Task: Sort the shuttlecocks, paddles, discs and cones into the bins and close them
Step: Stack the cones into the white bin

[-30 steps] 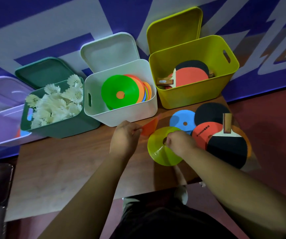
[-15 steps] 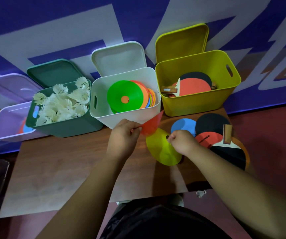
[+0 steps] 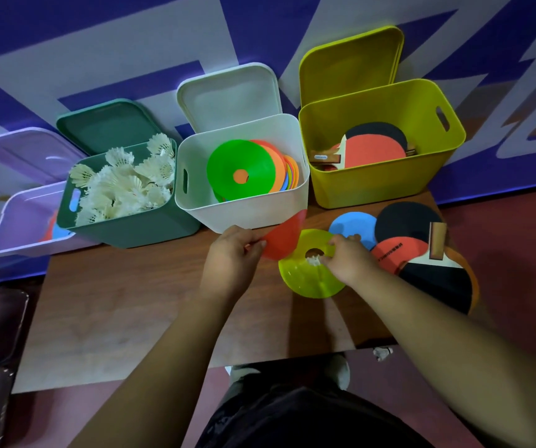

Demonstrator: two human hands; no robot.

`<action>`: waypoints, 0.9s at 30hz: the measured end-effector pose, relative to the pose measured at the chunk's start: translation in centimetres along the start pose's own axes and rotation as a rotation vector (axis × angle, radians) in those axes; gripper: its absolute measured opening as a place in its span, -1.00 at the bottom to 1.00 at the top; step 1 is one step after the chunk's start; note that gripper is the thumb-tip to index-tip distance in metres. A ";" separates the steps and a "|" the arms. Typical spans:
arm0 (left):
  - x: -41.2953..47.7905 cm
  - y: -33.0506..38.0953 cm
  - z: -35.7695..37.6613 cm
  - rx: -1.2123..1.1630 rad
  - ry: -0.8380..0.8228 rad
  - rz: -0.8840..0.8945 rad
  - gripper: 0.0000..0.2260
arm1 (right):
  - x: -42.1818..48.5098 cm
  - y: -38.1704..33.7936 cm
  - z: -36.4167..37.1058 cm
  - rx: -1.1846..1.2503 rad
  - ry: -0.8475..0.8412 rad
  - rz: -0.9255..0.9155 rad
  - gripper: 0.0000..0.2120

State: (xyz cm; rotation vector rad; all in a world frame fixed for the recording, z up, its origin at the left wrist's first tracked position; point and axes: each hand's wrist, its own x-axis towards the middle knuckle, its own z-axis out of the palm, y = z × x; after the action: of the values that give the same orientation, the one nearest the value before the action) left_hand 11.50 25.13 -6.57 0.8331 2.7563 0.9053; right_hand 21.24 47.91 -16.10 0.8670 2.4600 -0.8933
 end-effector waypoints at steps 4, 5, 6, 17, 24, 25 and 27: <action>-0.2 -0.6 0.0 0.009 0.005 0.019 -0.85 | 1.7 -0.6 0.5 -0.028 0.072 0.049 -0.45; -0.1 -0.8 0.0 0.014 0.001 0.025 -0.84 | 2.1 -0.7 0.6 -0.061 0.091 0.055 -0.47; -0.1 -0.9 -0.1 0.017 -0.004 0.030 -0.83 | 2.3 -0.9 0.6 -0.096 0.101 0.063 -0.49; 0.0 -2.1 -0.9 -0.003 0.021 0.004 -0.88 | 1.5 -2.3 -0.5 -0.319 0.200 0.041 -0.80; -0.1 -1.3 -2.4 -0.069 0.059 0.031 -0.90 | -1.9 -3.6 -4.4 -0.254 0.270 -0.037 -0.81; 0.1 -1.0 -2.8 -0.086 0.084 0.049 -0.91 | -2.5 -3.9 -5.1 -0.240 0.284 -0.042 -0.82; 0.4 -0.1 -3.9 -0.120 0.142 0.084 -0.92 | -3.6 -4.2 -6.4 -0.199 0.316 -0.055 -0.83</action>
State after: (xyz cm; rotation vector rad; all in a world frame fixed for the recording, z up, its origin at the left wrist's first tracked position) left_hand 10.07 23.32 -3.44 0.9026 2.7681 1.1761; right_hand 20.27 48.20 -7.67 0.9320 2.7955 -0.5494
